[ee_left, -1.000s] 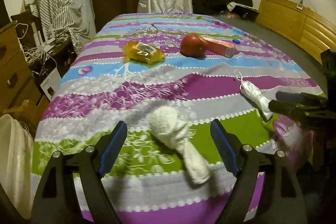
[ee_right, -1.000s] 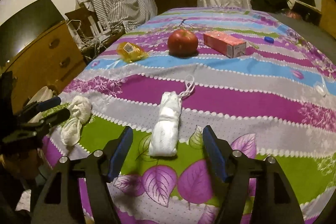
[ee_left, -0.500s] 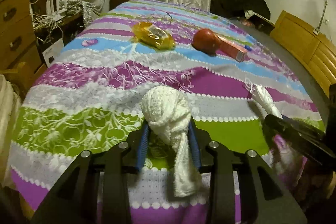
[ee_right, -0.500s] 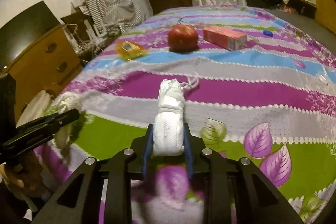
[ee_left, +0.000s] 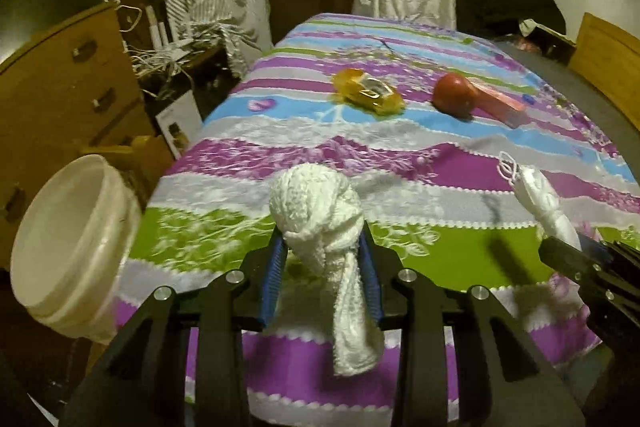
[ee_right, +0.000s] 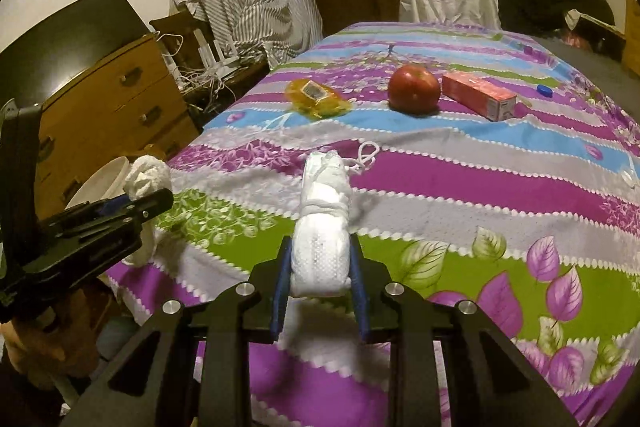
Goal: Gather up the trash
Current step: 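Carry tissue and sock with both tools over the bucket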
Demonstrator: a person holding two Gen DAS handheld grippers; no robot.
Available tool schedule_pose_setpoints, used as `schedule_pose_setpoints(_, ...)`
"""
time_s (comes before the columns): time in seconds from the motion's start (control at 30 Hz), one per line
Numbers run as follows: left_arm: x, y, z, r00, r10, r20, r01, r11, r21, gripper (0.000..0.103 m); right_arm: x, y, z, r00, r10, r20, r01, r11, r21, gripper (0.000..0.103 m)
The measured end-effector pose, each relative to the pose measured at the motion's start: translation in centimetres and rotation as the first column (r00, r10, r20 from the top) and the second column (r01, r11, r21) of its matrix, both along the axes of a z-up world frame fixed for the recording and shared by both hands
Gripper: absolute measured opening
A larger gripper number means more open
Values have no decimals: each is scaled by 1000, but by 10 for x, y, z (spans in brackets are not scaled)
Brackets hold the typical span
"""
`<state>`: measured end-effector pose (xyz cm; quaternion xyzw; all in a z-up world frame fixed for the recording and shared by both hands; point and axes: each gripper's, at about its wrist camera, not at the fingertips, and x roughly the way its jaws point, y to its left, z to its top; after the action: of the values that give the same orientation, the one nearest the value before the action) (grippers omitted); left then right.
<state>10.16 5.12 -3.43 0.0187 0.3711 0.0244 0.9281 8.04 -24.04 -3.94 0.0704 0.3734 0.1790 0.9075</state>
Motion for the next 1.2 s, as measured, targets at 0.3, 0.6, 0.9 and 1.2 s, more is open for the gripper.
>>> schedule_pose_setpoints(0.3,-16,26,13,997,59,44,-60,998,11,33,-18,33,7,999,45,3,-45,998,-47,28)
schedule_pose_setpoints(0.6,-20,77,41,983,154,104,-154,988,-7,34,-7,75,44,990,123,62,-120,991,-52,28)
schedule_pose_setpoints(0.9,-18,153,69,950,271,155,-280,959,37,34,35,185,103,941,319,111,-317,948,-38,28)
schedule_pose_setpoints(1.2,-20,235,77,903,398,161,-413,907,78,34,63,309,133,875,476,85,-474,879,-49,28)
